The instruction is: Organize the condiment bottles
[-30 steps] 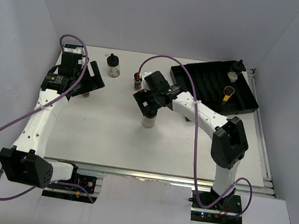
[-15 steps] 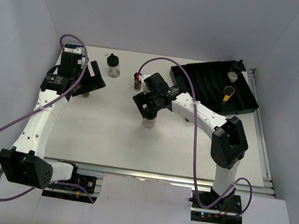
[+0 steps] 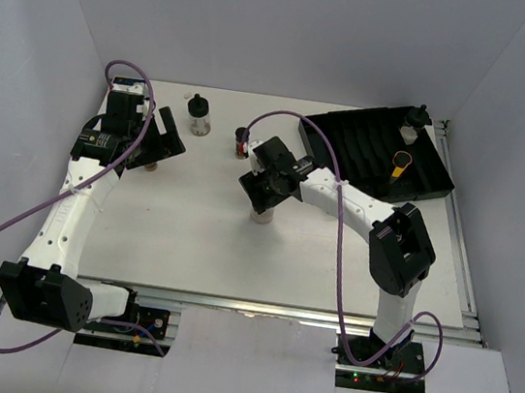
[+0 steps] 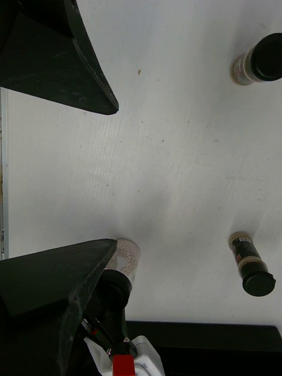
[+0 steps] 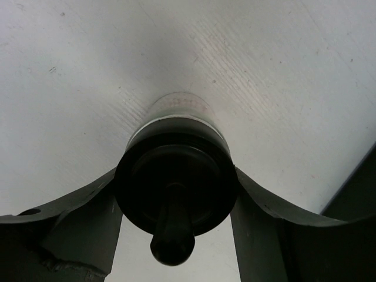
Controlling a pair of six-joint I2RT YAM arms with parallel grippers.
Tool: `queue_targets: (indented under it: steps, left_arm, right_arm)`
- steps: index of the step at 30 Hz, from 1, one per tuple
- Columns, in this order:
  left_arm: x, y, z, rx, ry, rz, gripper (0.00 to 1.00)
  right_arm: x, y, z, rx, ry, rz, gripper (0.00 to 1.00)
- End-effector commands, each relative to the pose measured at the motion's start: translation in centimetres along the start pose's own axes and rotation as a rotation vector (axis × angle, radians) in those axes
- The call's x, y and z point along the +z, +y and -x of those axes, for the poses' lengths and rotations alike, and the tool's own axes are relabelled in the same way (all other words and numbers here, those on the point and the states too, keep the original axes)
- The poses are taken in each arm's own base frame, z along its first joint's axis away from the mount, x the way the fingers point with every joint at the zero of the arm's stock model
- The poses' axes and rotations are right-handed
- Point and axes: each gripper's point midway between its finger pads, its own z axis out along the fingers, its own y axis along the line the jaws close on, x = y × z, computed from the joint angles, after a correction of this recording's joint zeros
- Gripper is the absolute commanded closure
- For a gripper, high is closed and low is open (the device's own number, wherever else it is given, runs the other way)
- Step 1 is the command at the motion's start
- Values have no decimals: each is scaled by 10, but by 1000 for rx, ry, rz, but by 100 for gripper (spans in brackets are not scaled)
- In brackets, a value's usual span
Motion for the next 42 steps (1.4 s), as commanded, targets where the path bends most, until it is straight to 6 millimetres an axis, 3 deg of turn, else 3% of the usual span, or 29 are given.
queue_targets:
  steps: [1, 4, 7, 11, 14, 17, 21, 22, 25, 28, 30, 32, 35, 39, 42]
  left_arm:
    - [-16, -7, 10, -1, -41, -34, 2]
    - [-16, -7, 9, -1, -40, -34, 2]
    - [-17, -6, 8, 0, -42, -35, 2]
    - [-18, -4, 6, 6, -41, -30, 2]
    - [-18, -3, 5, 10, -42, -28, 2]
    - [-19, -3, 4, 13, -43, -30, 2]
    - [-19, -7, 3, 17, -39, -58, 2]
    - [-18, -10, 3, 21, -36, -73, 2]
    - [-16, -14, 2, 30, -26, -99, 2]
    - [-13, -16, 2, 37, -27, -108, 2]
    - [-11, -19, 3, 40, -27, -122, 2]
    - [-11, -22, 5, 43, -31, -137, 2]
    - [-10, -25, 7, 48, -38, -154, 2]
    - [-8, -27, 12, 53, -46, -160, 2]
    - [-3, -31, 15, 58, -52, -175, 2]
  right_arm:
    - [-7, -3, 24, -46, -68, -2, 44]
    - [-9, -3, 28, -53, -71, -2, 54]
    - [-12, -3, 32, -55, -84, -2, 74]
    - [-28, -15, 51, -67, -124, -42, 92]
    - [-63, -32, 95, -58, -219, -80, 92]
    - [-102, -55, 125, -36, -287, -120, 92]
    - [-159, -115, 155, 50, -388, -211, 92]
    - [-167, -132, 154, 74, -399, -233, 92]
    - [-203, -200, 142, 179, -458, -336, 92]
    - [-248, -273, 109, 313, -517, -472, 92]
    - [-263, -304, 94, 368, -550, -530, 92]
    - [-281, -345, 64, 457, -557, -606, 92]
    - [-296, -383, 29, 545, -548, -687, 92]
    - [-278, -410, -17, 632, -487, -739, 92]
    - [-262, -425, -30, 658, -462, -753, 92]
